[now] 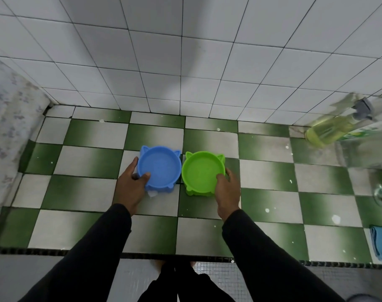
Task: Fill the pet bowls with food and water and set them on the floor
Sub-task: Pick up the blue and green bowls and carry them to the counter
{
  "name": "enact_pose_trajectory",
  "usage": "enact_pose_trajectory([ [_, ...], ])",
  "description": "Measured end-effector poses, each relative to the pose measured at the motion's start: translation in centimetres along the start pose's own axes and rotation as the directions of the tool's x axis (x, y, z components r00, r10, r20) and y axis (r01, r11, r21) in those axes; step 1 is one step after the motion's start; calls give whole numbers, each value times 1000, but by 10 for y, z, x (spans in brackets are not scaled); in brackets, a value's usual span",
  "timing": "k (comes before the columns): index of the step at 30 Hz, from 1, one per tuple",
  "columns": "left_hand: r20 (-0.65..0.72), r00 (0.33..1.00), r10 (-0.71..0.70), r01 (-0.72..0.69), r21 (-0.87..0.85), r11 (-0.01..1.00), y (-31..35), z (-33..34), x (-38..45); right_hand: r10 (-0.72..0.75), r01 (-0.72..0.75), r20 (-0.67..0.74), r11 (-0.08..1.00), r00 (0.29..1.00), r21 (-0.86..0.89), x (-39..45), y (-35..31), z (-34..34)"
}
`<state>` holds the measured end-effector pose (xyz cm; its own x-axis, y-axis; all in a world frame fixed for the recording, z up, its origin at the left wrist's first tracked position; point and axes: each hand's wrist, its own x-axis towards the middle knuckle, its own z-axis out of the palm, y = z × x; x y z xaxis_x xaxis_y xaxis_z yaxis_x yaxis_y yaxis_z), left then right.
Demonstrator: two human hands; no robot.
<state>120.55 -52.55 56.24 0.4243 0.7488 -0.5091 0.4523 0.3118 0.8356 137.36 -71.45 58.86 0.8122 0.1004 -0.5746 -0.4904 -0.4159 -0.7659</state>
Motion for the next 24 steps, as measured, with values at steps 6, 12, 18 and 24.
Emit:
enact_pose_trajectory([
  [6, -18, 992, 127, -121, 204, 971, 0, 0, 1, -156, 148, -10, 953, 988, -266, 0, -3, 0],
  [12, -14, 983, 182, -161, 403, 901, -1, -1, 4, -311, 268, -3, 826, 951, -496, 7, -1, -4],
  [18, 4, 993, 119, -105, 504, 858, 3, -2, 5, -306, 278, 20, 834, 952, -477, 5, 3, -6],
  [24, -4, 992, 130, -109, 523, 845, 6, -3, 0, -302, 302, 88, 795, 949, -527, 1, 3, -11],
])
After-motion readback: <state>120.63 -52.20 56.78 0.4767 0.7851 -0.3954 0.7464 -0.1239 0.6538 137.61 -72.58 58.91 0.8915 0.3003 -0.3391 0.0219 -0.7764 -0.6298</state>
